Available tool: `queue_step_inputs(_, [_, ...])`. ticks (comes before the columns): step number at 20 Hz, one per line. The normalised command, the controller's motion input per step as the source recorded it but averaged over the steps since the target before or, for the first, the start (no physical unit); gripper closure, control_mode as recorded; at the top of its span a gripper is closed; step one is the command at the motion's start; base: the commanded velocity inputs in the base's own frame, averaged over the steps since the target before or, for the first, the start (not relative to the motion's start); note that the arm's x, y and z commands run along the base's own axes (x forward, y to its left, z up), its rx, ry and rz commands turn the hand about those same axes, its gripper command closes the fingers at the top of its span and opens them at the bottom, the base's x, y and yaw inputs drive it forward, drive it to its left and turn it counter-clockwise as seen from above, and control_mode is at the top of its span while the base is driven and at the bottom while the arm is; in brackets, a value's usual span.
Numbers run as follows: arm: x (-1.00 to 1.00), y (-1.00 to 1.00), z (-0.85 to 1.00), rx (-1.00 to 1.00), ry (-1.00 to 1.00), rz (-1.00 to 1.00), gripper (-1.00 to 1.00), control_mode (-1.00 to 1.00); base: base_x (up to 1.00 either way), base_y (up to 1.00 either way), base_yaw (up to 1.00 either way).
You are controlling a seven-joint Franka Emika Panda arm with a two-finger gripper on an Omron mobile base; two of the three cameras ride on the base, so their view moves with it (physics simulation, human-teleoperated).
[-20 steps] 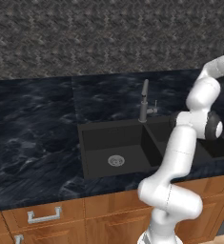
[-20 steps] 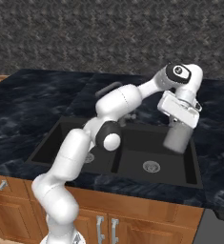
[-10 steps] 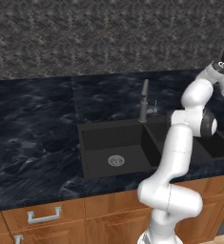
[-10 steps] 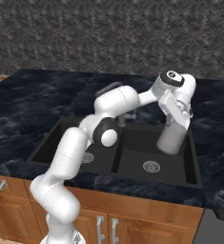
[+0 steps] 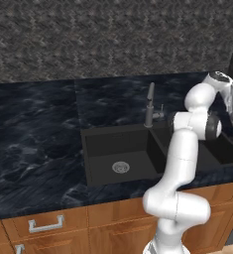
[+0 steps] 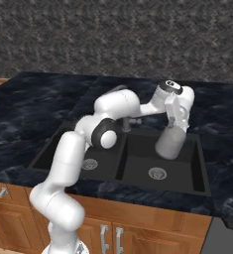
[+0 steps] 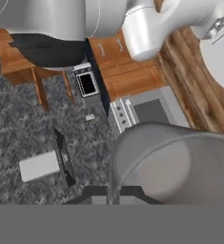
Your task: Place the kettle in the left basin and the glass cup in the right basin of the sink.
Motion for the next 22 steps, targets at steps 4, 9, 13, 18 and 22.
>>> queue_step_inputs(4, [0.0,0.07,0.0,0.06,0.06,0.15,1.0,-1.0,0.0,0.0,0.0])
queue_step_inputs(9, [0.01,0.02,0.0,0.13,0.04,0.12,1.0,-1.0,0.0,0.0,0.0])
queue_step_inputs(13, [0.05,0.0,-0.03,0.13,-0.01,0.14,1.0,-1.0,0.0,0.0,0.0])
queue_step_inputs(18, [0.04,0.0,-0.17,0.14,-0.15,0.17,1.0,-1.0,0.0,0.0,0.0])
queue_step_inputs(22, [0.07,0.0,-0.27,0.16,-0.31,0.21,1.0,-1.0,0.0,0.0,0.0])
